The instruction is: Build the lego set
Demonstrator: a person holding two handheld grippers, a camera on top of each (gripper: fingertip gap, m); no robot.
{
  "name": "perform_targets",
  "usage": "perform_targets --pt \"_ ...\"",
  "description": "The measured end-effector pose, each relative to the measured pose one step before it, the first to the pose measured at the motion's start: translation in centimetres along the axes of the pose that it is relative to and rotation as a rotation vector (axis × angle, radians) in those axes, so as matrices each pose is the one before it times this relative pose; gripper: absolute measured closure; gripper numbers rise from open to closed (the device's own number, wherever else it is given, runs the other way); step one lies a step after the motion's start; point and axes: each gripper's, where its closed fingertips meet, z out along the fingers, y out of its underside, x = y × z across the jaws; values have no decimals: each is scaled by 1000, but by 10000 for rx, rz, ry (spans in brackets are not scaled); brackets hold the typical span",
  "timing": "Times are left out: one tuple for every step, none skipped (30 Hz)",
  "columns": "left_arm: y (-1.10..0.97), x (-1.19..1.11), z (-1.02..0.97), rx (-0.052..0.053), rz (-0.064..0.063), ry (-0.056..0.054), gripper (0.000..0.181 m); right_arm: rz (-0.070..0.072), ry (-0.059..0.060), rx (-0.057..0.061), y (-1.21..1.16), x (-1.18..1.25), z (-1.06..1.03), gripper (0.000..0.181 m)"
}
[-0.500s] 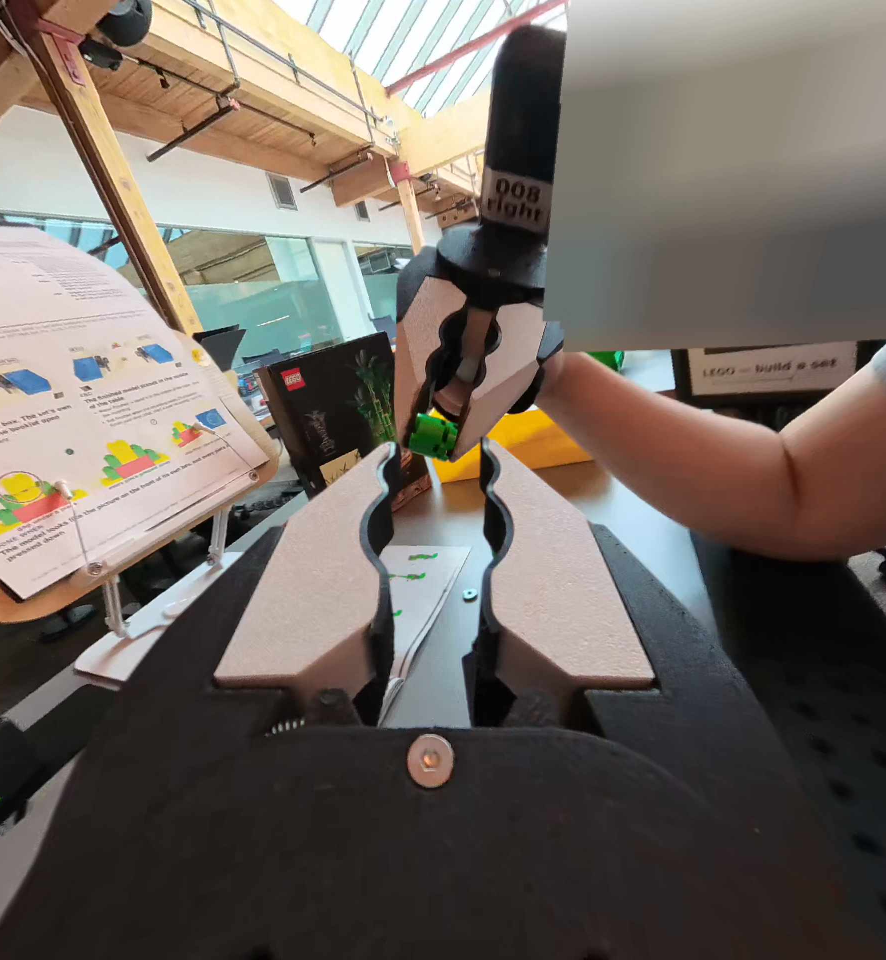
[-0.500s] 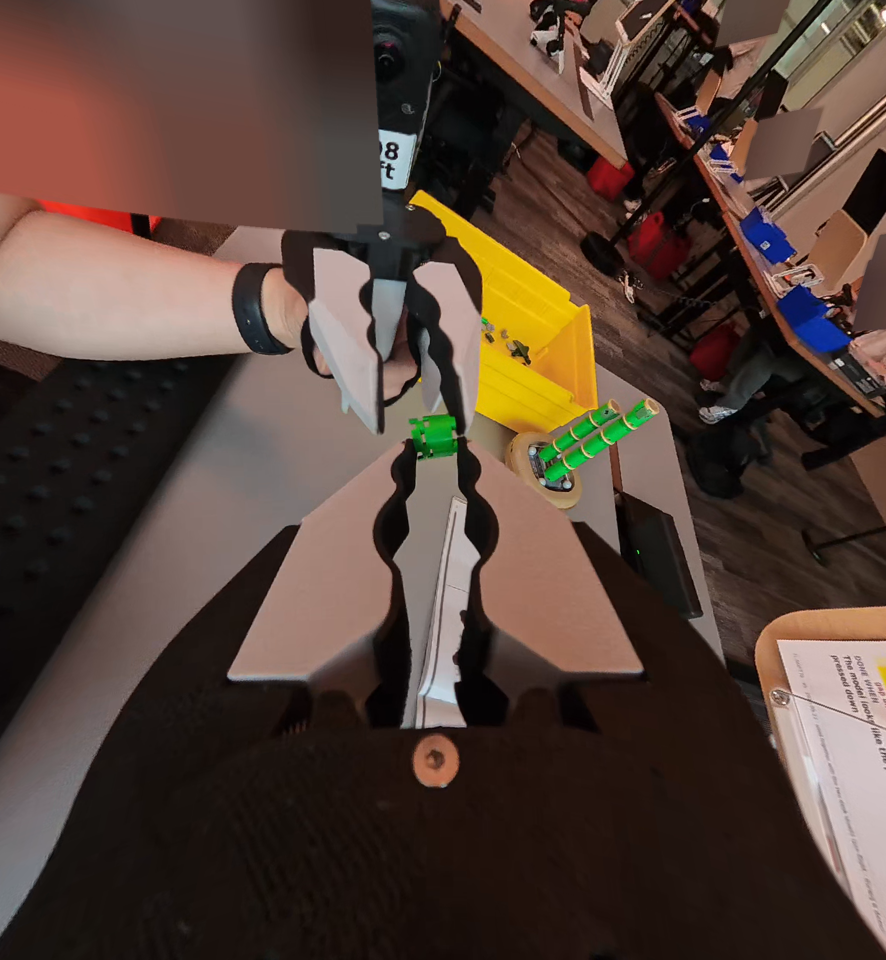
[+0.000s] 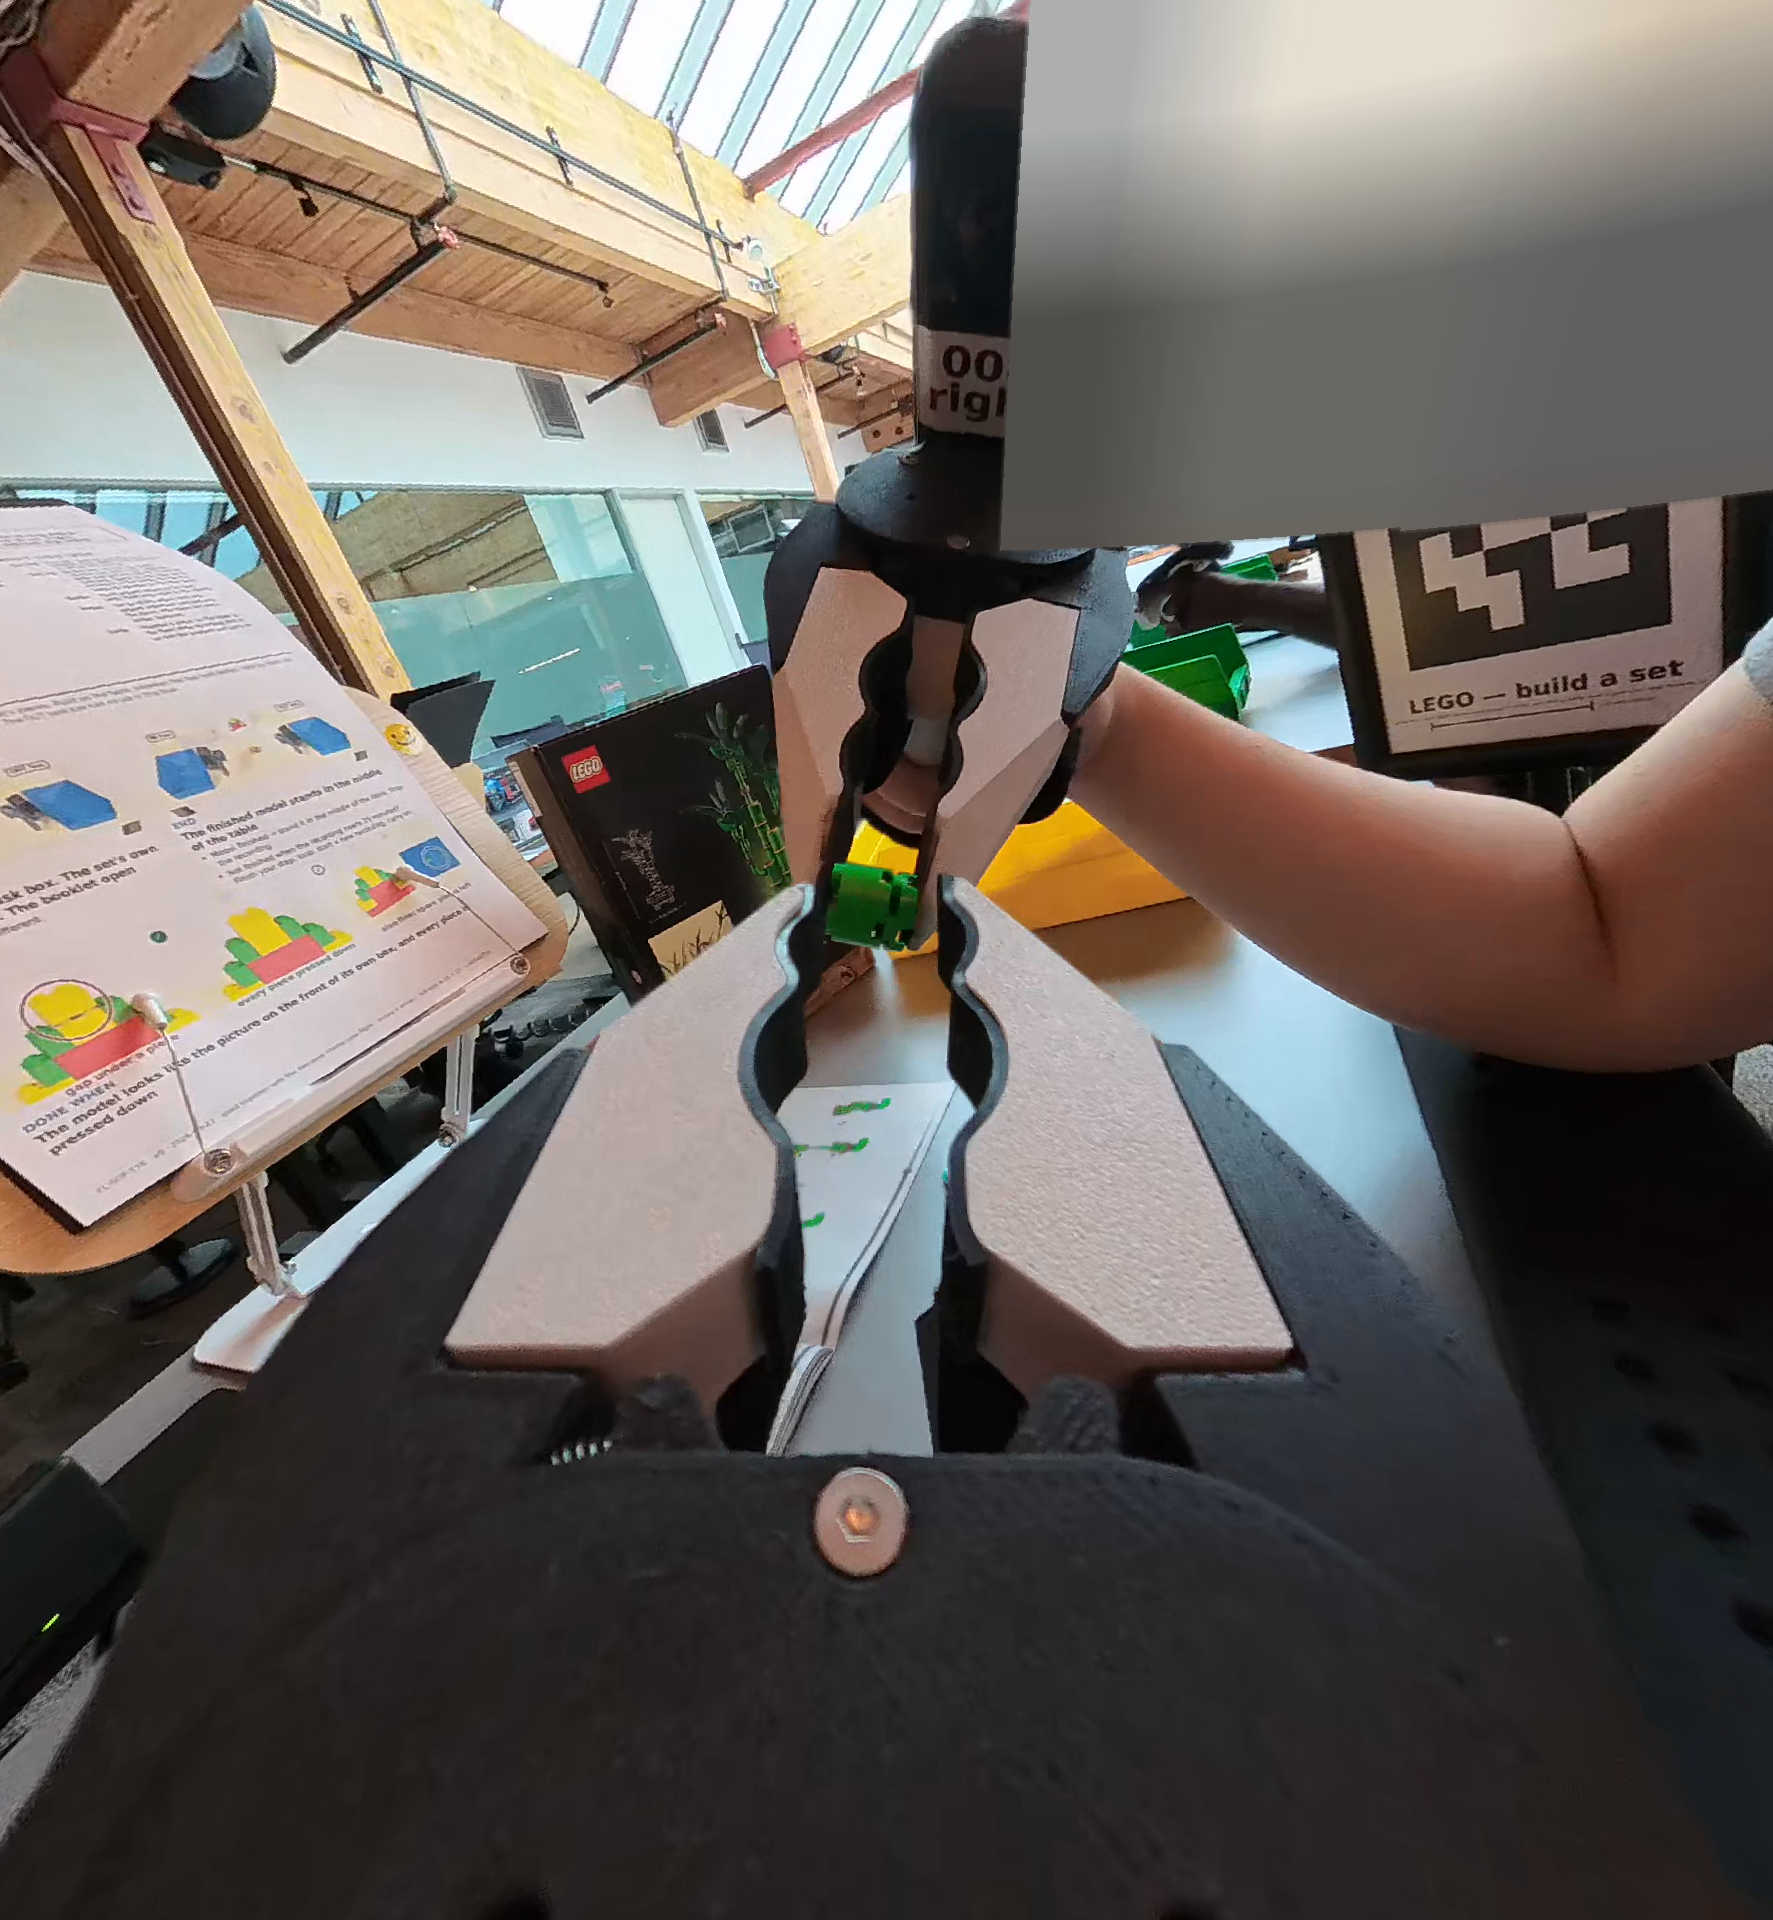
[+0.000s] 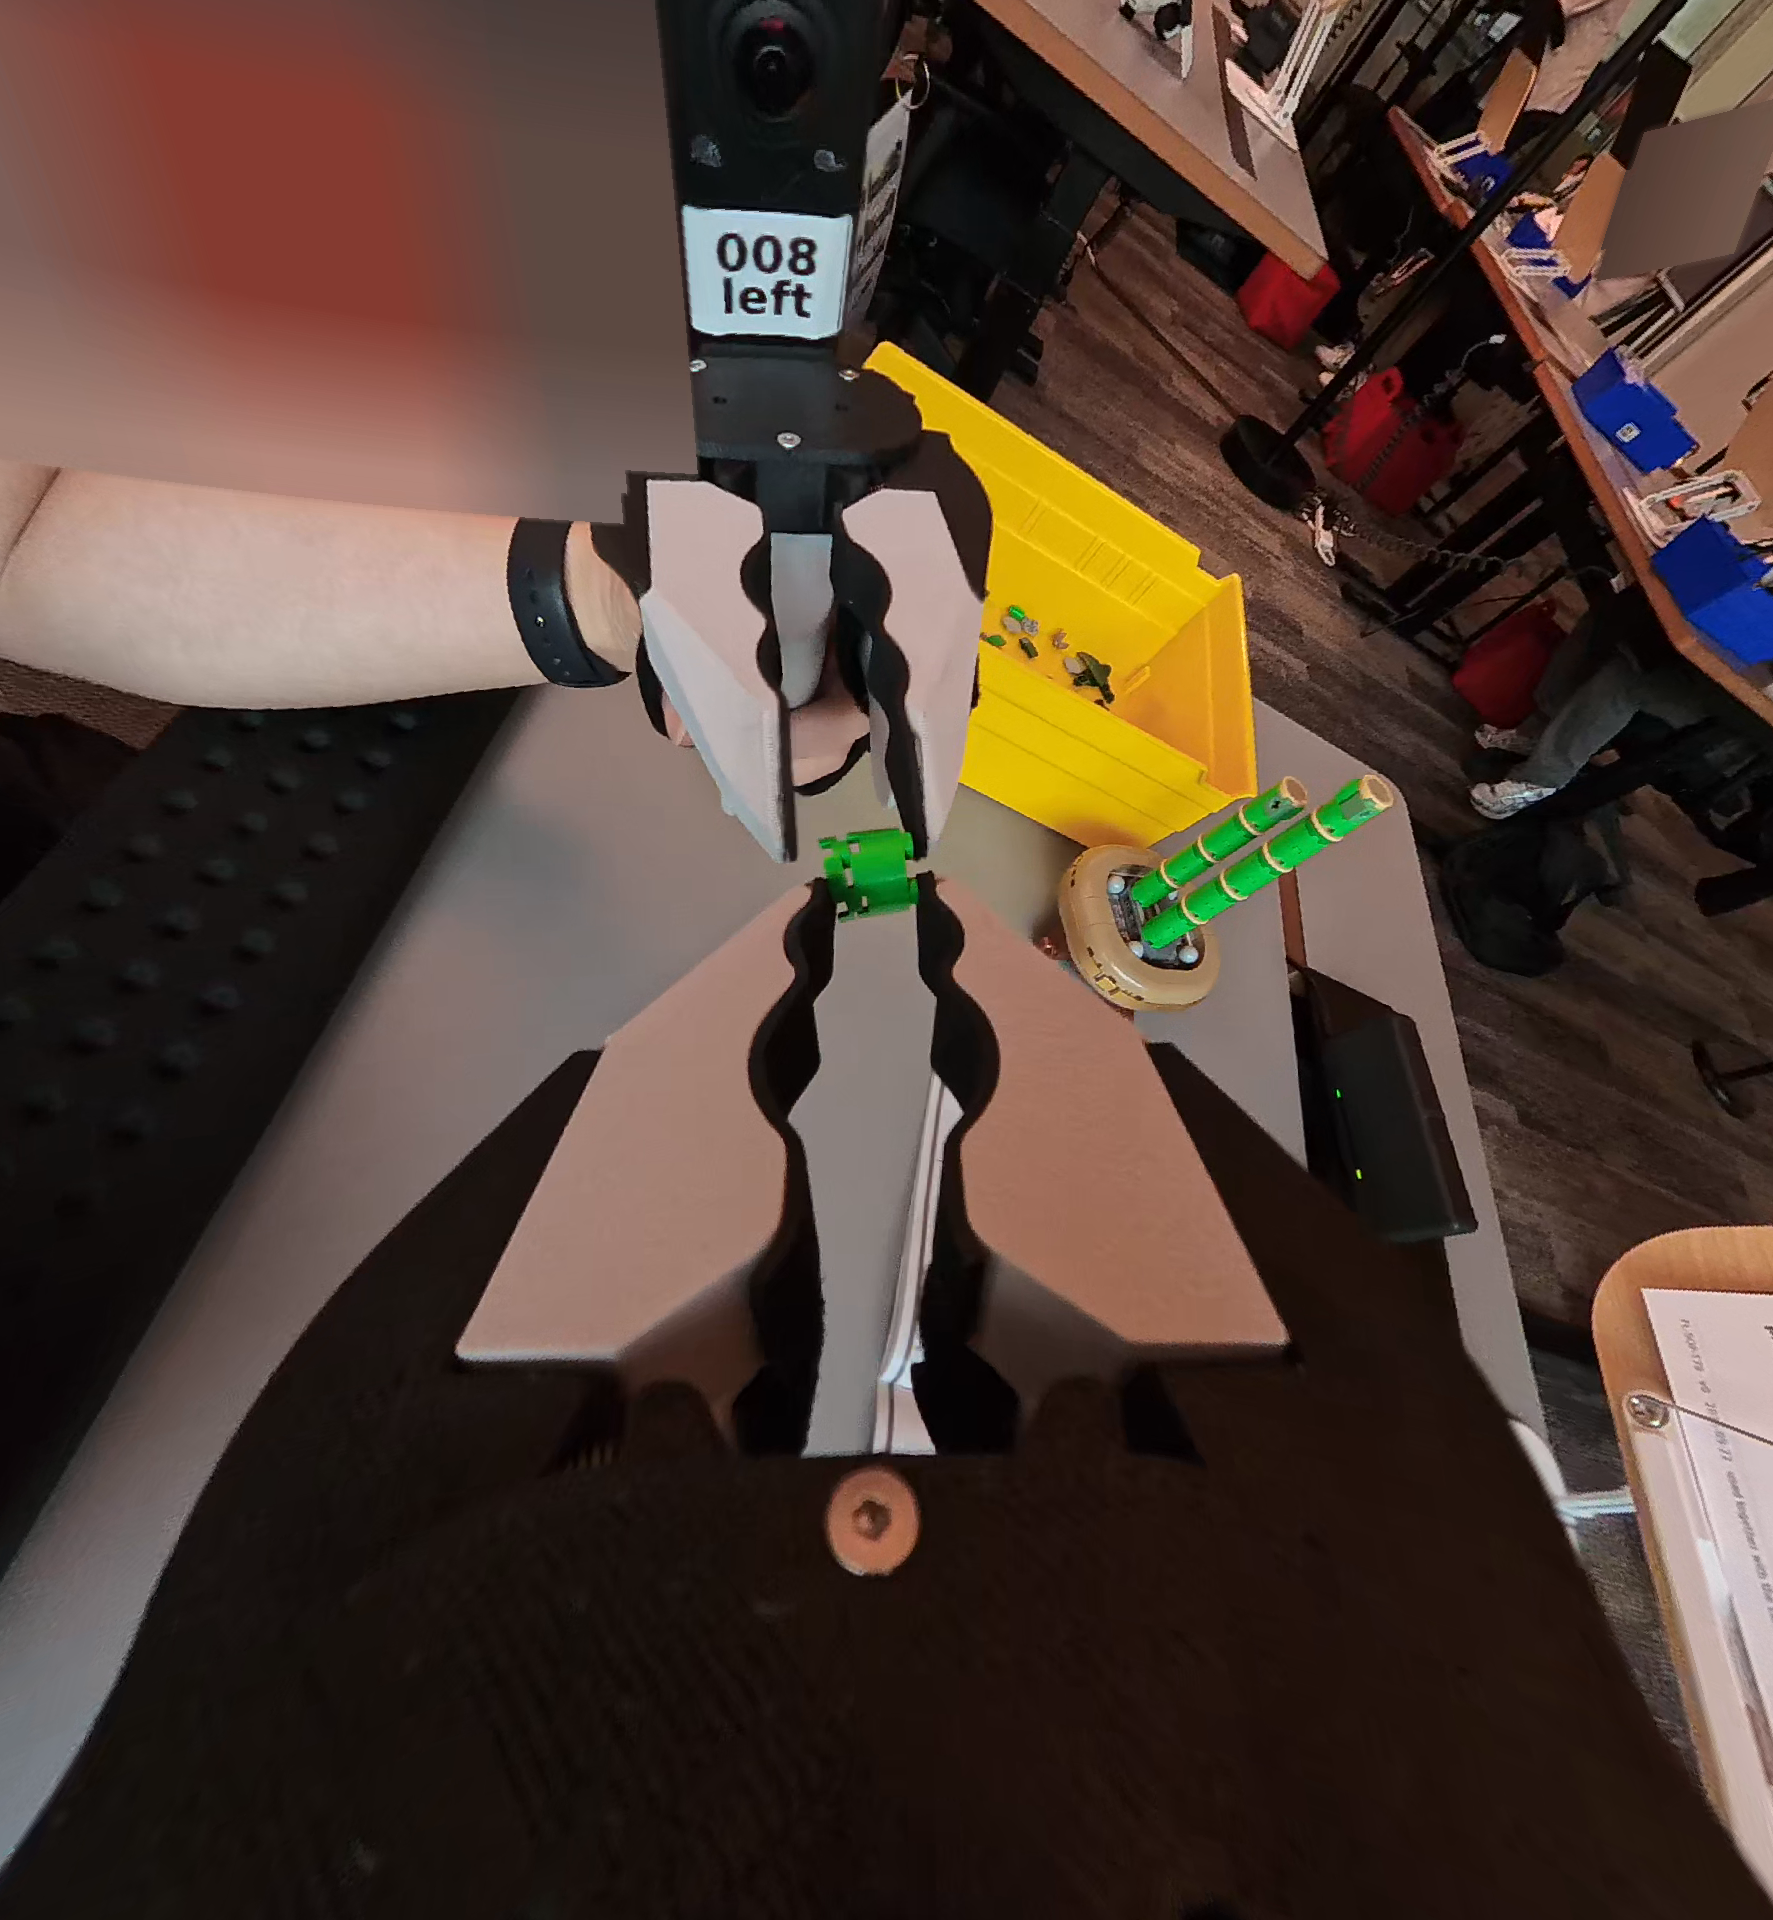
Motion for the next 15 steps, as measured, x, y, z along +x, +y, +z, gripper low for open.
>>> perform_targets --pt "0 -25 -9 0 9 -10 162 117 -47 36 -22 -2 24 166" --pt "-30 -31 -24 5 2 -13 162 84 -63 49 -50 -43 9 166" --pt "71 -95 -18 -42 27 -54 162 23 -2 32 -46 25 -3 166" --pt "170 -183 -4 -106 66 -122 163 -6 5 8 -16 2 6 166" --pt "182 -141 4 -111 87 -97 163 -10 1 -27 38 -1 17 166" --pt "157 -20 14 -90 64 -30 163 -38 57 -92 162 64 62 166" --pt "158 35 23 -93 44 12 166 -26 29 -72 143 44 61 166" --pt "122 -4 33 -56 62 -14 166 2 -5 -47 110 -4 50 166" --pt "54 -15 -1 -6 82 -28 167 24 -12 -8 56 0 14 166" --pt "35 -8 23 -1 54 -25 167 37 -3 -12 43 25 -4 166" --pt "71 -3 25 -33 35 -13 167 26 -7 -51 104 14 10 166" --pt "89 0 35 -51 57 -15 167 -13 14 -66 104 14 8 166" --pt "59 -32 35 -34 92 -50 167 -45 49 -52 76 45 15 166" --pt "-18 -28 -1 6 103 -62 167 -57 48 -6 -8 60 2 166" --pt "-109 -13 -35 56 81 -44 167 -19 -6 72 -120 -11 -20 166"
